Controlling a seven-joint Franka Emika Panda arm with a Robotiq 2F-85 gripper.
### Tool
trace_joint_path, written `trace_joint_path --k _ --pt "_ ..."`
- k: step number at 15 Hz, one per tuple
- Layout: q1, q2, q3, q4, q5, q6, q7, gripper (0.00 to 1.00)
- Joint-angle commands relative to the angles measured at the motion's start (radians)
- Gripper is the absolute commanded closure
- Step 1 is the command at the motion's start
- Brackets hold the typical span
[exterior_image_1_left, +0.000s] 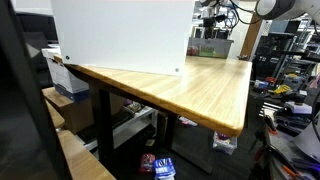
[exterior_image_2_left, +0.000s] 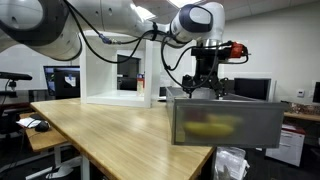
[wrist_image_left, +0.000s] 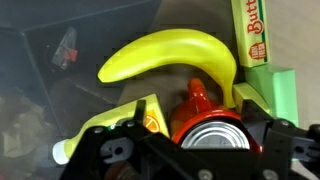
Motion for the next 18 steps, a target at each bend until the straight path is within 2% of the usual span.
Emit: trace_joint_path --k 1,18 --pt "-0.008 0.000 0.014 0.013 0.007 -0.034 -0.056 0.00" --pt "0.002 -0.033 0.003 -0.044 -0.021 -0.112 -0.134 0.00"
